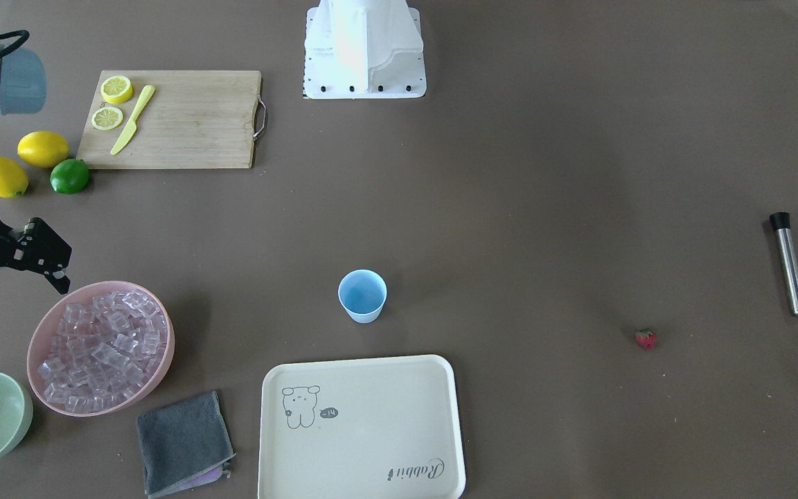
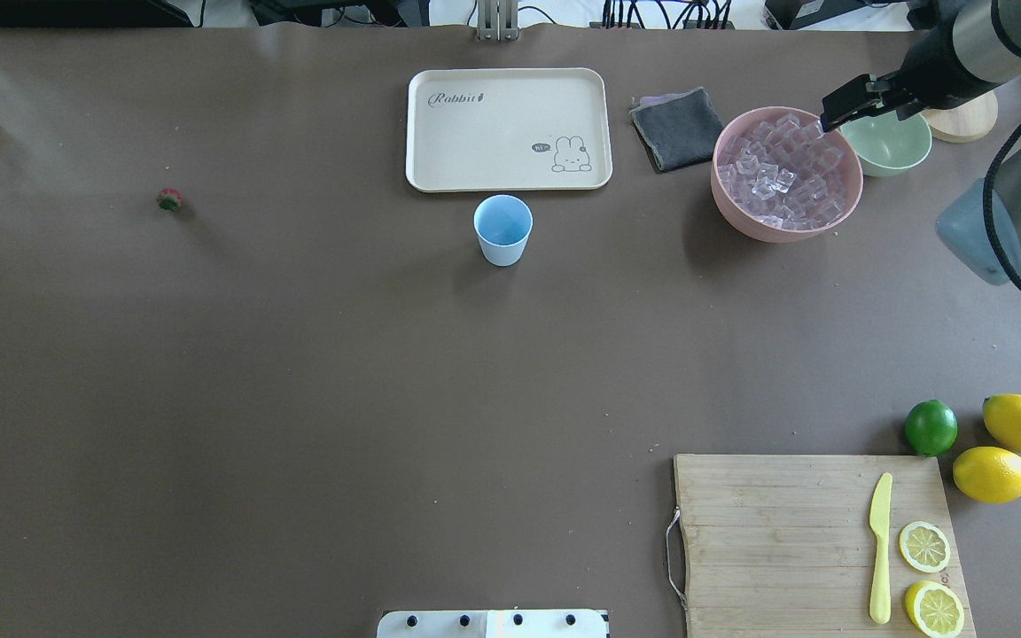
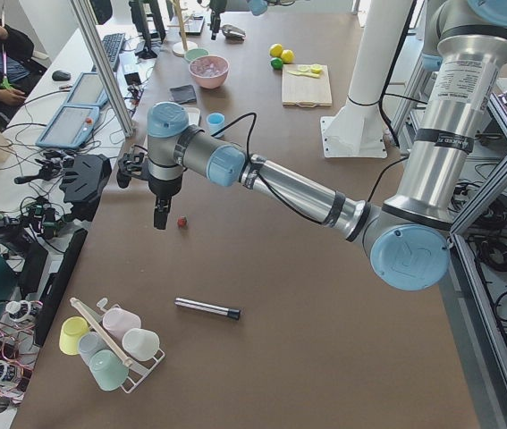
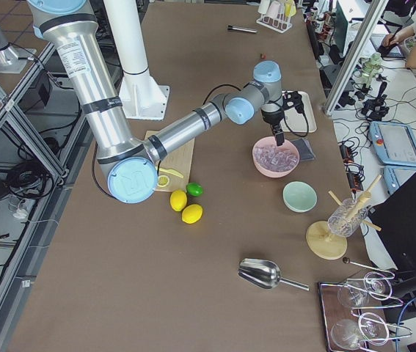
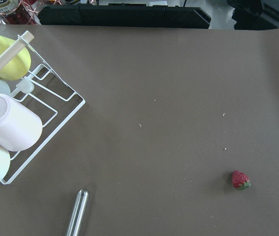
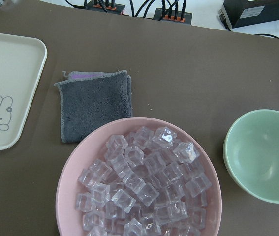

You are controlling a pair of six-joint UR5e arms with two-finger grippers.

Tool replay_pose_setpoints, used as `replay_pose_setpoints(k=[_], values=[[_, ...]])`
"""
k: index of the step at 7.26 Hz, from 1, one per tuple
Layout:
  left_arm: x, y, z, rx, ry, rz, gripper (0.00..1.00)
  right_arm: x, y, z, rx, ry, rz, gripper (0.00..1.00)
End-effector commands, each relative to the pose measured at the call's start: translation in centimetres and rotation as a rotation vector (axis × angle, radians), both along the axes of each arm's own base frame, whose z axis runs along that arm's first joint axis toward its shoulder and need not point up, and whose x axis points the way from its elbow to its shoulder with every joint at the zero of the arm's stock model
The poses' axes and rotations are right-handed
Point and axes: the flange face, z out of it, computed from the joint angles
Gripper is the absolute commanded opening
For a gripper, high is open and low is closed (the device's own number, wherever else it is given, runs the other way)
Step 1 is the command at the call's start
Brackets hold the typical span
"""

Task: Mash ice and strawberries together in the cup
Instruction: 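Move the right gripper over the pink bowl of ice cubes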

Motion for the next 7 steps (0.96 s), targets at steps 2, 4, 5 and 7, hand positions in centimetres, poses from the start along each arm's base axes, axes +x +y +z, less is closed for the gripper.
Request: replay_pose_setpoints(k=[2, 4, 5, 7], values=[[0.0, 0.0, 0.0, 0.002, 0.001, -0.001, 0.98, -6.5, -2.6, 2.3, -0.042, 0.045, 0.061, 1.0], [0.3, -0.2, 0.4, -0.005, -0.001, 0.005, 0.98, -9.3, -3.4, 2.3, -0.045, 0.067, 0.044, 1.0], [0.4, -0.4, 0.6, -0.002, -0.002, 0.005, 0.98, -10.7, -3.9, 1.7, -0.039, 0.069, 0.03, 1.0], [0.4, -0.7, 1.0, 0.012, -0.001, 0.005, 0.98, -11.1, -3.8, 1.9, -0.03, 0.079, 0.009, 1.0]])
